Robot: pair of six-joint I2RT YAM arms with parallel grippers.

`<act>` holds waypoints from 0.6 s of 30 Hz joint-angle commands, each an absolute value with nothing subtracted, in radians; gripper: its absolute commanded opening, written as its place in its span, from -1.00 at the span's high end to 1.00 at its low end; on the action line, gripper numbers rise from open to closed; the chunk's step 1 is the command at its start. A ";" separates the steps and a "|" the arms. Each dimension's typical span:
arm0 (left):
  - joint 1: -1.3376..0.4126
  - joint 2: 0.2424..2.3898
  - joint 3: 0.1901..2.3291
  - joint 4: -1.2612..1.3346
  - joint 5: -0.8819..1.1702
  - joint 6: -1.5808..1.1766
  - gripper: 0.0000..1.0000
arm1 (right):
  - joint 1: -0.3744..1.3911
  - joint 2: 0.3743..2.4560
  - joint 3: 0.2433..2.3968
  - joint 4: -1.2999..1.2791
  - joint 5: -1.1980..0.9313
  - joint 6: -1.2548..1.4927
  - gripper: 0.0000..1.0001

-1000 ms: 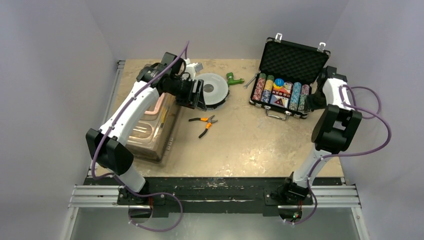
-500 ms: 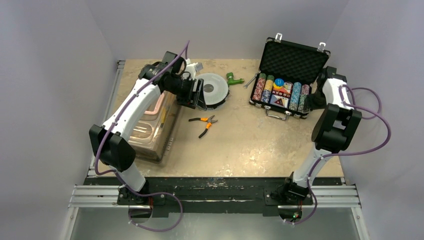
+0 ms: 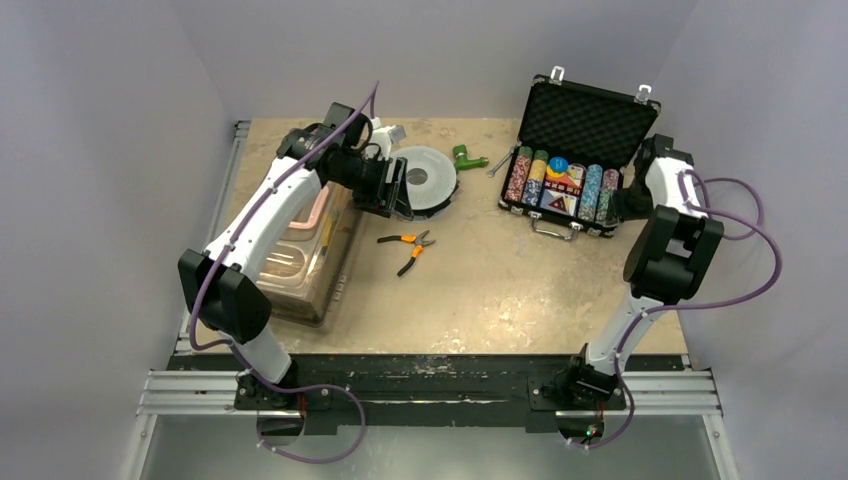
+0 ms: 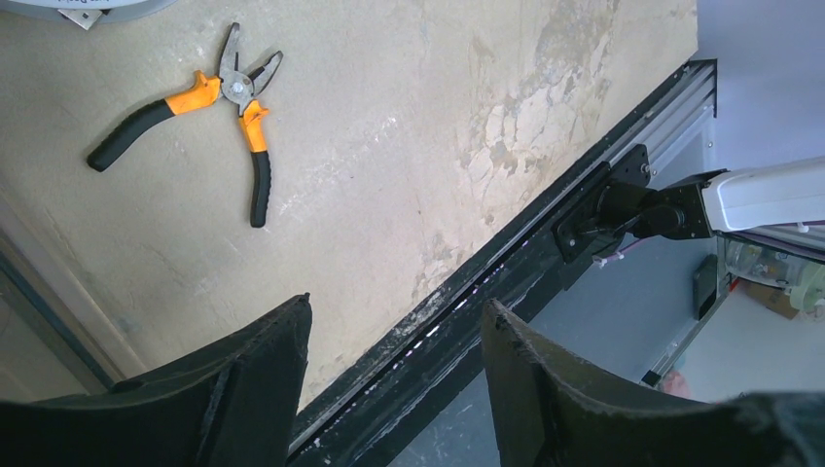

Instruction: Pack up texas hold em set

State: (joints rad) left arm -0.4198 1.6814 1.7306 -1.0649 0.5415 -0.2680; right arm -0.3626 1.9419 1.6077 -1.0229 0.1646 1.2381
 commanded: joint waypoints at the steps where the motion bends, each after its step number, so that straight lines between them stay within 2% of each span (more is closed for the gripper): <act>1: -0.413 1.663 1.759 -1.065 0.541 -0.246 -0.24 | -0.392 1.959 1.601 -1.004 0.164 1.304 1.00; 18: -0.405 1.658 1.752 -1.066 0.537 -0.244 -0.24 | -0.393 2.030 1.675 -0.966 0.110 1.345 1.00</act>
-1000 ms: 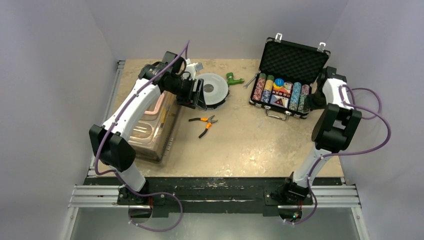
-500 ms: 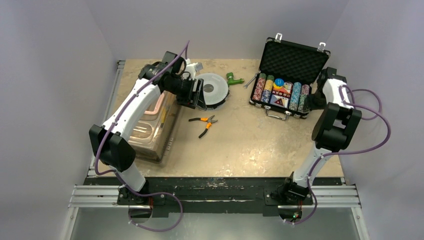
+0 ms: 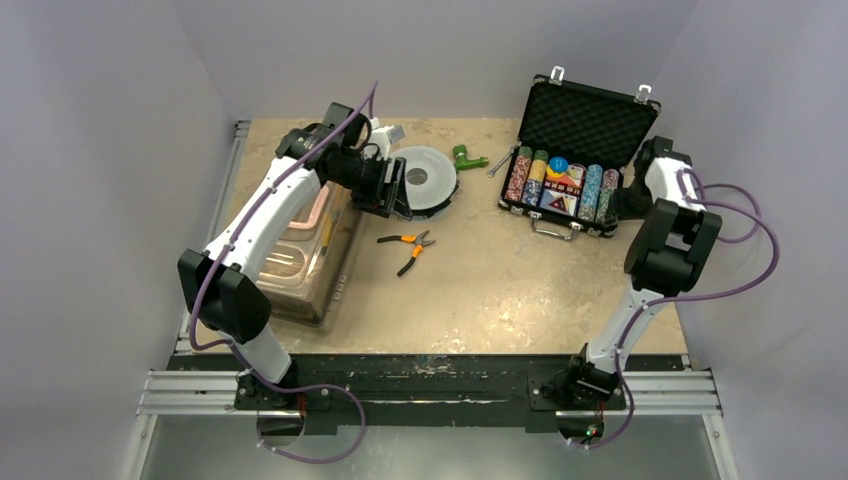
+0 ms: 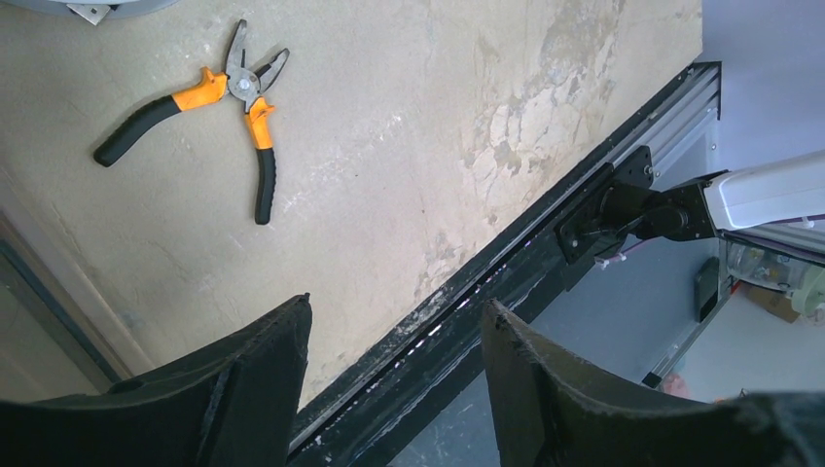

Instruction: Pack up texas hold em set

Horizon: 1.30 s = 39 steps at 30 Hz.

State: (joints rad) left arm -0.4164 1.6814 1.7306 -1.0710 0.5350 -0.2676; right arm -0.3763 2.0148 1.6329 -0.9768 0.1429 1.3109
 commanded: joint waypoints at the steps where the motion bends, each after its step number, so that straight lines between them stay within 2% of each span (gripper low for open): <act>1: -0.404 1.657 1.751 -1.067 0.537 -0.244 -0.24 | -0.393 2.029 1.676 -0.964 0.110 1.343 1.00; 18: -0.399 1.655 1.747 -1.065 0.543 -0.249 -0.24 | -0.379 1.987 1.557 -0.868 0.070 1.378 1.00; 19: -0.399 1.655 1.746 -1.065 0.543 -0.249 -0.24 | -0.380 1.988 1.564 -0.867 0.074 1.369 0.97; 22: -0.399 1.655 1.746 -1.065 0.543 -0.248 -0.24 | -0.379 1.994 1.590 -0.877 0.074 1.340 0.67; 25: -0.398 1.657 1.748 -1.066 0.542 -0.247 -0.24 | -0.380 1.983 1.604 -0.893 0.080 1.315 0.47; 37: -0.397 1.672 1.753 -1.059 0.561 -0.258 -0.24 | -0.379 1.893 1.664 -0.920 0.081 1.105 0.09; 39: -0.397 1.674 1.753 -1.058 0.568 -0.262 -0.24 | -0.376 1.900 1.703 -0.891 0.063 1.002 -0.08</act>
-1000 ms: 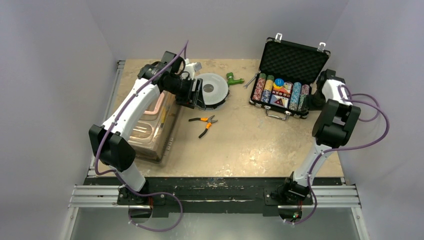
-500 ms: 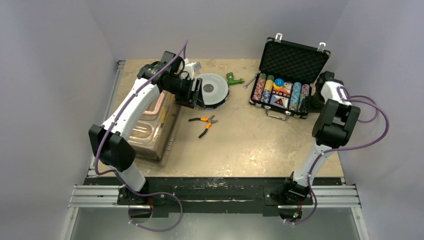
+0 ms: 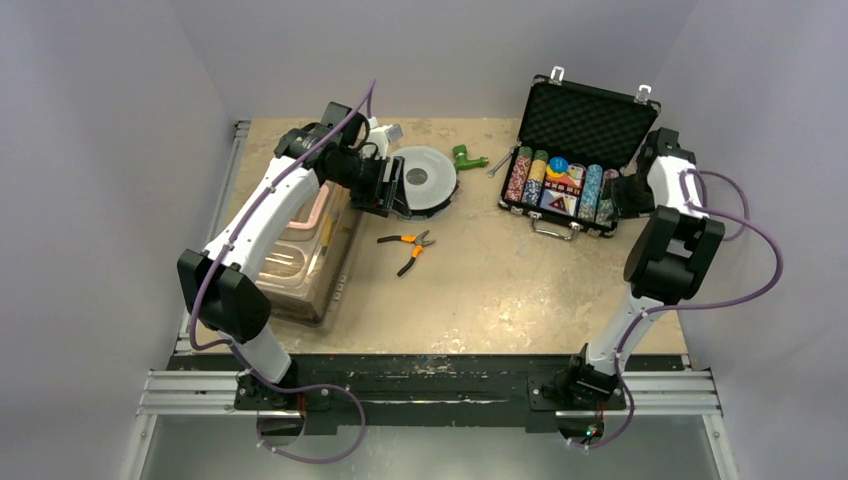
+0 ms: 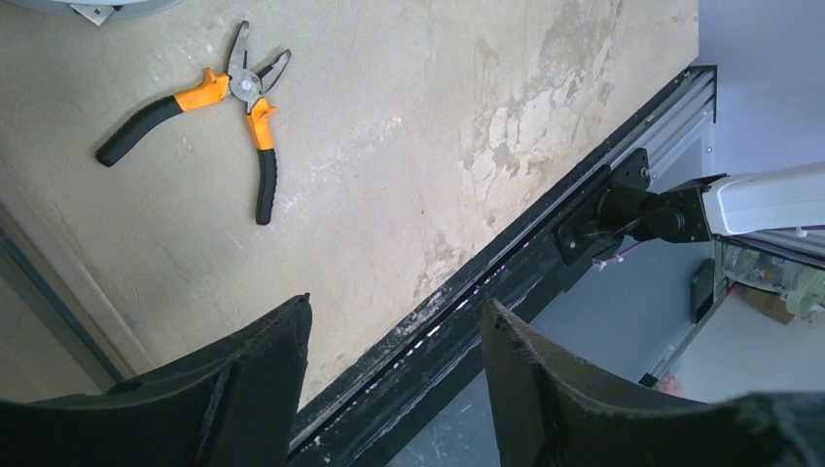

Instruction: Pack up texas hold em set

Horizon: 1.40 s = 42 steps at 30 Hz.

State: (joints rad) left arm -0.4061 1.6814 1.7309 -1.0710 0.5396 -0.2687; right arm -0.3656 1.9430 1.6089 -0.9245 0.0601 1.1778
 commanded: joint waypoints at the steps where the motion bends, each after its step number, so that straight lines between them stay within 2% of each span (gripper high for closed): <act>1: -0.397 1.674 1.752 -1.057 0.569 -0.264 -0.24 | -0.369 1.900 1.720 -0.869 0.041 0.953 -0.18; 3: -0.397 1.674 1.749 -1.057 0.571 -0.266 -0.24 | -0.346 1.883 1.742 -0.798 -0.006 0.866 -0.47; 7: -0.397 1.671 1.743 -1.052 0.574 -0.268 -0.24 | -0.294 1.871 1.767 -0.561 -0.169 0.787 -0.84; 11: -0.397 1.669 1.741 -1.053 0.577 -0.270 -0.25 | -0.277 1.904 1.775 -0.297 -0.343 0.913 -0.91; 14: -0.397 1.663 1.737 -1.052 0.574 -0.269 -0.24 | -0.260 1.938 1.788 -0.124 -0.362 1.016 -0.97; 22: -0.397 1.648 1.725 -1.058 0.561 -0.257 -0.25 | -0.234 2.101 1.996 -0.040 -0.288 1.180 -0.98; 25: -0.396 1.650 1.730 -1.058 0.561 -0.255 -0.25 | -0.228 2.125 2.032 -0.094 -0.203 1.224 -0.77; 29: -0.394 1.652 1.729 -1.057 0.566 -0.255 -0.25 | -0.218 2.153 2.099 -0.184 -0.156 1.233 -0.64; 42: -0.386 1.655 1.721 -1.054 0.579 -0.261 -0.25 | -0.216 2.124 2.047 -0.272 -0.139 1.204 0.42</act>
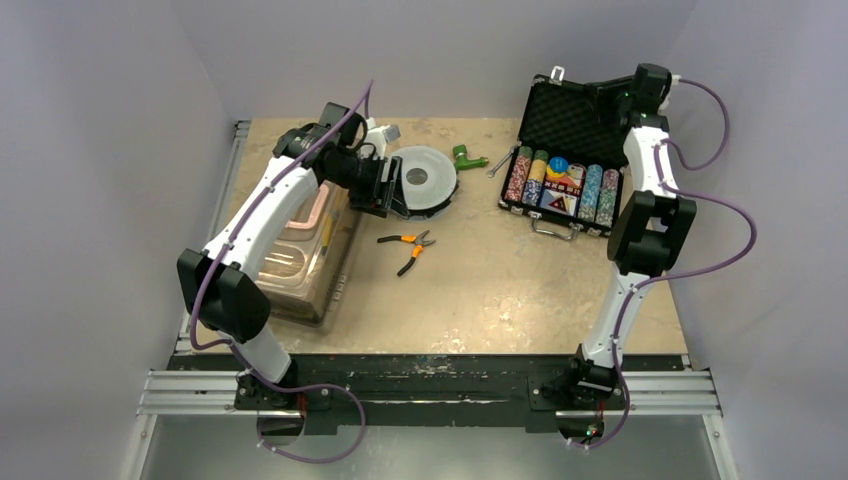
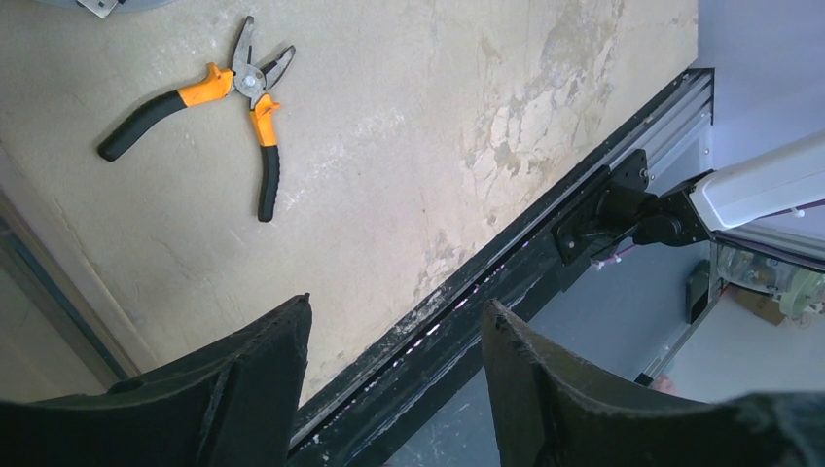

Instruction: Pack up texas hold em set

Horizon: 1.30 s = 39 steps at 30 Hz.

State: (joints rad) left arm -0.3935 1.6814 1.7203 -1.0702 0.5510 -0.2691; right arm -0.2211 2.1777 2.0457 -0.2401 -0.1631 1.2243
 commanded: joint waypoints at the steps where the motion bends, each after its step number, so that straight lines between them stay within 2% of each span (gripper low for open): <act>1: -0.386 1.654 1.722 -1.054 0.579 -0.261 -0.25 | -0.215 2.120 2.048 -0.290 -0.137 1.193 0.48; 7: -0.387 1.651 1.726 -1.057 0.575 -0.261 -0.25 | -0.210 2.063 1.976 -0.366 -0.139 1.129 0.71; 14: -0.386 1.642 1.724 -1.060 0.571 -0.261 -0.25 | -0.200 1.923 1.770 -0.391 -0.176 1.089 0.81; 26: -0.388 1.620 1.702 -1.053 0.583 -0.276 -0.25 | -0.178 1.620 1.306 -0.342 -0.127 1.116 0.77; 32: -0.389 1.600 1.673 -1.041 0.598 -0.287 -0.25 | -0.178 1.621 1.285 -0.408 -0.119 1.058 0.74; 33: -0.390 1.597 1.671 -1.039 0.601 -0.288 -0.25 | -0.178 1.618 1.284 -0.428 -0.121 1.045 0.66; 38: -0.389 1.602 1.678 -1.039 0.603 -0.290 -0.25 | -0.170 1.611 1.274 -0.567 -0.133 0.931 0.01; 39: -0.389 1.602 1.679 -1.040 0.603 -0.289 -0.25 | -0.166 1.601 1.263 -0.579 -0.139 0.904 -0.06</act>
